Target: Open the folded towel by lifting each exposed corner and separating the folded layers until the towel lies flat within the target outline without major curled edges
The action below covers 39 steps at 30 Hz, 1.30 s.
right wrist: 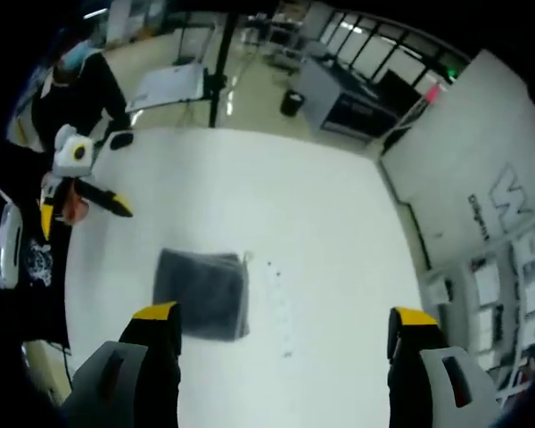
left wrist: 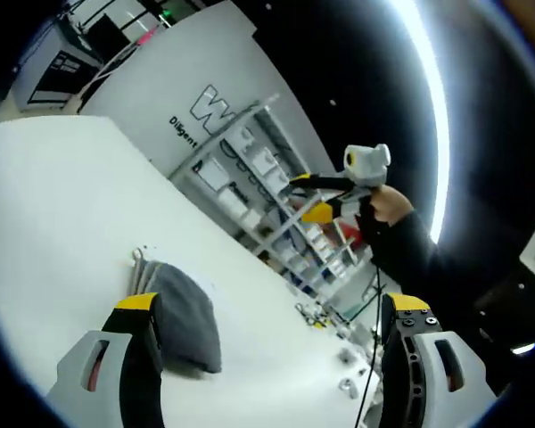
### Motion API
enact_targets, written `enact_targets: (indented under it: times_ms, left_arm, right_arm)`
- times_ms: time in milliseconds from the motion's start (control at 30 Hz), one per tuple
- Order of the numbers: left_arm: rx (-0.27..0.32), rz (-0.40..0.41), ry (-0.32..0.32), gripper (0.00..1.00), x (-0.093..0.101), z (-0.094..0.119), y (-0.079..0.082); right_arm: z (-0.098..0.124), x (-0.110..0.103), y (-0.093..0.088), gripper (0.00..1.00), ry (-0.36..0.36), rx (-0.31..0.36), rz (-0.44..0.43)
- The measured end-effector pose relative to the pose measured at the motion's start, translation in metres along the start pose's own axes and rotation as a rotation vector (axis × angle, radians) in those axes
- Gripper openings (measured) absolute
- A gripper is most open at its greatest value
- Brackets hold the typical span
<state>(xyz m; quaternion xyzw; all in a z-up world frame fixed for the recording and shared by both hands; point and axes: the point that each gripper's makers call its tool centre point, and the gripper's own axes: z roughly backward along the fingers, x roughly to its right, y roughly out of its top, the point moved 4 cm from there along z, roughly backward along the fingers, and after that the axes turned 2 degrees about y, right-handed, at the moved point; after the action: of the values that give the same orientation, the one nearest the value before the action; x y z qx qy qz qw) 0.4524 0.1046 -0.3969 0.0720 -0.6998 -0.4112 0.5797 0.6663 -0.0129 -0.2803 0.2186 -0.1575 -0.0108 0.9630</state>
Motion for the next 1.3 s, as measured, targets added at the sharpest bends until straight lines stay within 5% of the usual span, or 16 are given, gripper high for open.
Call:
enact_targets:
  times_ms: [233, 400, 667, 1300]
  left_arm:
    - [0.016, 0.017, 0.036, 1.00, -0.018, -0.004, -0.030]
    - [-0.032, 0.055, 0.064, 1.00, -0.033, -0.007, -0.054]
    - [-0.037, 0.130, 0.083, 0.98, -0.050, -0.011, -0.069]
    - [-0.059, 0.166, 0.143, 0.91, -0.097, -0.045, -0.088]
  right_arm:
    - [-0.018, -0.001, -0.003, 0.98, 0.007, -0.054, 0.020]
    - [-0.026, -0.004, 0.003, 0.97, 0.015, -0.071, 0.040]
    - [-0.040, -0.008, 0.010, 0.96, 0.035, -0.099, 0.062]
    - [-0.077, -0.015, 0.014, 0.94, 0.082, -0.143, 0.096]
